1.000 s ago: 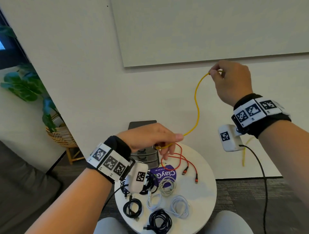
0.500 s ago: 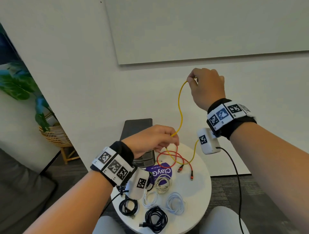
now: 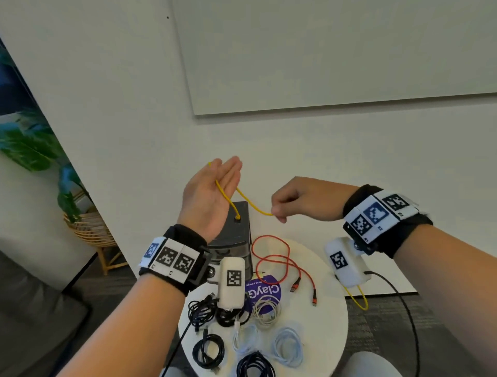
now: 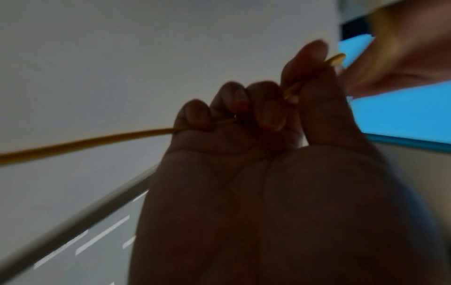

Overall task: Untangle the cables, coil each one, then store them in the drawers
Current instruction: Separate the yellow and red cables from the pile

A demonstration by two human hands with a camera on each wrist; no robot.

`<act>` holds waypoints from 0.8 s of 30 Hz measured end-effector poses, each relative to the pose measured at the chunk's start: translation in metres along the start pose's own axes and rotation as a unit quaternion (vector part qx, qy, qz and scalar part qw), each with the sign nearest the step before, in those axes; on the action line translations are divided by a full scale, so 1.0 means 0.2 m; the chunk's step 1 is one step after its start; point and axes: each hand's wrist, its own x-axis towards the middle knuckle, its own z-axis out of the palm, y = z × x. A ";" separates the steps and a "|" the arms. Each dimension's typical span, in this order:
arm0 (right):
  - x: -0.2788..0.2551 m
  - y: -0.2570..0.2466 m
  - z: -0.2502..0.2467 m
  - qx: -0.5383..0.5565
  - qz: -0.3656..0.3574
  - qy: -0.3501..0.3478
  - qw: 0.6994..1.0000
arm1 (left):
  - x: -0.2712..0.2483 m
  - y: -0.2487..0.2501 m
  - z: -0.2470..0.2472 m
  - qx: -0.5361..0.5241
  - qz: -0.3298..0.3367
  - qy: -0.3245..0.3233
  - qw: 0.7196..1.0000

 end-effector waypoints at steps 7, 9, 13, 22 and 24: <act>0.04 -0.17 -0.22 -0.049 -0.051 0.061 0.996 | -0.06 -0.10 0.03 0.356 -0.015 -0.125 0.926; 0.05 -0.12 -0.28 -0.075 -0.024 0.076 0.994 | -0.08 -0.07 0.04 0.354 -0.036 -0.153 0.922; 0.06 0.00 -0.25 -0.005 -0.030 0.148 0.989 | -0.10 0.01 0.08 0.253 -0.119 -0.201 0.939; 0.08 0.02 0.06 -0.011 -0.008 0.123 0.992 | -0.10 0.02 0.14 0.144 0.033 -0.100 0.984; 0.07 -0.05 0.10 -0.016 -0.026 0.091 0.995 | -0.09 -0.02 0.13 0.162 0.055 -0.052 0.984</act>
